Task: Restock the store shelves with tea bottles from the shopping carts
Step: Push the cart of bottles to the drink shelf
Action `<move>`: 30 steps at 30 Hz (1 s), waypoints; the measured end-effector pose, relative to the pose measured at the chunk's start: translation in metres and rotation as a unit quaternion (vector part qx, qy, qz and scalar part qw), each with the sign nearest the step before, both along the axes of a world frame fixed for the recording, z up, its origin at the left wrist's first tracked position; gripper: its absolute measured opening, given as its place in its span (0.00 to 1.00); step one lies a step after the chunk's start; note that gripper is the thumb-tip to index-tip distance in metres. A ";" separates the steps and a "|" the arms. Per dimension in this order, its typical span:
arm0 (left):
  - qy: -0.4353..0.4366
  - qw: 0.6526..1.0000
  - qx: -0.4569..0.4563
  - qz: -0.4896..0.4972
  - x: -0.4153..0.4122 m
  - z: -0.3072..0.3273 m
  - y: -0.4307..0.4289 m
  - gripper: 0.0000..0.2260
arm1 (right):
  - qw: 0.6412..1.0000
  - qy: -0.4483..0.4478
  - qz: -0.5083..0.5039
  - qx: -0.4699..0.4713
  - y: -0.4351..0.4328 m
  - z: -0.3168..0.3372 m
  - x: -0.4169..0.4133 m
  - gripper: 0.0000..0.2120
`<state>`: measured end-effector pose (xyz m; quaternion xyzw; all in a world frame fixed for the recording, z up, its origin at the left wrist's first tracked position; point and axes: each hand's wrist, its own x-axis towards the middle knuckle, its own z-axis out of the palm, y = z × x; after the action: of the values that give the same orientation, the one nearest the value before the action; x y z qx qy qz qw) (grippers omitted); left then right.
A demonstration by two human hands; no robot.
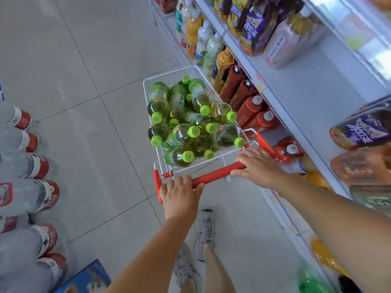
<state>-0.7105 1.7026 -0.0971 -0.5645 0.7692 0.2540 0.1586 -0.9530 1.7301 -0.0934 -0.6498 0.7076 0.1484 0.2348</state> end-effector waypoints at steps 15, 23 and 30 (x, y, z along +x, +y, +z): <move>0.022 0.999 0.035 -0.001 -0.043 0.000 0.155 0.20 | 0.998 -0.026 -0.057 -0.022 0.159 0.002 -0.040 0.25; 0.036 0.997 0.063 0.017 -0.067 0.006 0.201 0.18 | 0.997 -0.038 -0.067 -0.022 0.200 0.005 -0.065 0.24; 0.157 0.977 0.134 0.047 -0.056 0.026 0.188 0.20 | 0.990 -0.062 -0.124 0.011 0.204 0.020 -0.062 0.21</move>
<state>-0.7668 1.8911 -0.0713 -0.5267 0.7159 0.4476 0.0984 -1.0153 1.9344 -0.0738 -0.5627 0.7649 0.0852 0.3016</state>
